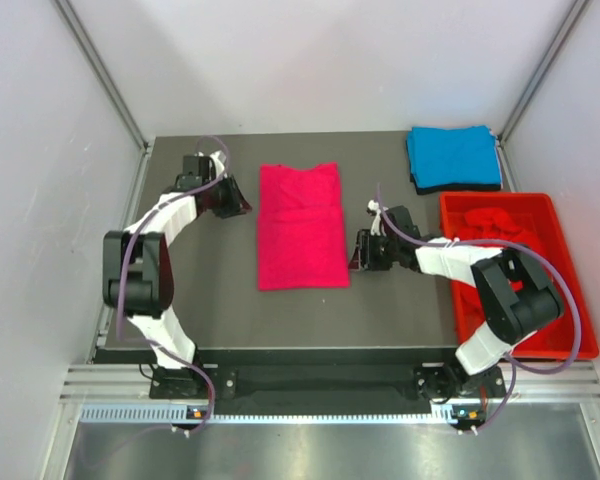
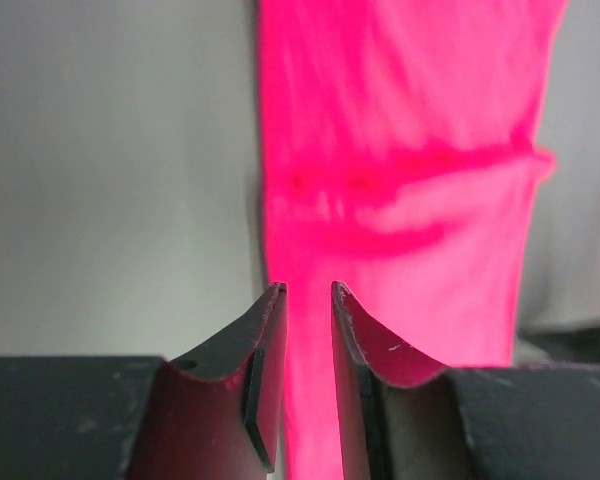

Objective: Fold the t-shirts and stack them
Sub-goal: Fold the tshirt

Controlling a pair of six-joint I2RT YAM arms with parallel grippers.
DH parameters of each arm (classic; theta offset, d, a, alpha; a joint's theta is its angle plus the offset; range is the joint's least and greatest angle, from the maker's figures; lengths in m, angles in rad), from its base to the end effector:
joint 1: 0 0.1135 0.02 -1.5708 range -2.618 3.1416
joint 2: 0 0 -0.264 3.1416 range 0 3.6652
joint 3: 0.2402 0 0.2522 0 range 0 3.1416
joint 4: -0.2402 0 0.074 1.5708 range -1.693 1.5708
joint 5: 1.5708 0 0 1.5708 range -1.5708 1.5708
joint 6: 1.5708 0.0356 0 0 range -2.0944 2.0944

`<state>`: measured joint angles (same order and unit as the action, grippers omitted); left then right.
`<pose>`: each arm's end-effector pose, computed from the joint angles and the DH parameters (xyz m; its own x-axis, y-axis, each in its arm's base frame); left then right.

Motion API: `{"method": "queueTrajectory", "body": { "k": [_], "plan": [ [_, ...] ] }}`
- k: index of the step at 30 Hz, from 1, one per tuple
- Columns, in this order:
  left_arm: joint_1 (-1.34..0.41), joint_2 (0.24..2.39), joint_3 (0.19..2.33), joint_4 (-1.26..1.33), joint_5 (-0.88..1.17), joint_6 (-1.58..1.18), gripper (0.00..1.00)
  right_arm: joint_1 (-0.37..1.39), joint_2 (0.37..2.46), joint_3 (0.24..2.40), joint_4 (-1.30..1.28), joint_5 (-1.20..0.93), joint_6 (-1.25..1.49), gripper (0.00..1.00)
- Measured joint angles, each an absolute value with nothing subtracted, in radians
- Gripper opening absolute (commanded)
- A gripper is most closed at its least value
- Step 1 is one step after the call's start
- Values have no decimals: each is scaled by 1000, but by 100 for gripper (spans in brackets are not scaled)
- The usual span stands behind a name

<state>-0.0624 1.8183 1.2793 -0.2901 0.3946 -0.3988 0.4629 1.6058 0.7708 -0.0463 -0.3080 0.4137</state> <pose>0.3963 -0.0385 0.2164 -0.8011 -0.3091 -0.5125 0.0062 0.8520 -0.5235 0.2697 0.1466 0.1527 -0.8726 -0.0073 -0.4885 -0.2701 0.8404 0.4699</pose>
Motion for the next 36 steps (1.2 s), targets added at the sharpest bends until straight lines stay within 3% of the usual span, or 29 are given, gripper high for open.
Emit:
{"method": "queueTrajectory", "body": {
  "k": [7, 16, 20, 26, 31, 36],
  "plan": [
    [-74, 1559, 940, -328, 442, -418, 36, 511, 1579, 738, -44, -279, 527, 45],
    [-87, 1472, 674, -319, 516, -476, 41, 593, 1556, 680, 28, -253, 628, 41],
    [-87, 1464, 638, -286, 543, -499, 41, 595, 1549, 648, 73, -236, 646, 23],
    [-87, 1465, 613, -238, 580, -516, 42, 596, 1544, 603, 130, -224, 664, 6],
    [-87, 1465, 591, -209, 598, -527, 40, 596, 1534, 585, 146, -215, 666, 6],
    [-87, 1465, 579, -199, 602, -525, 31, 598, 1509, 564, 148, -204, 667, 22]
  ]
}}
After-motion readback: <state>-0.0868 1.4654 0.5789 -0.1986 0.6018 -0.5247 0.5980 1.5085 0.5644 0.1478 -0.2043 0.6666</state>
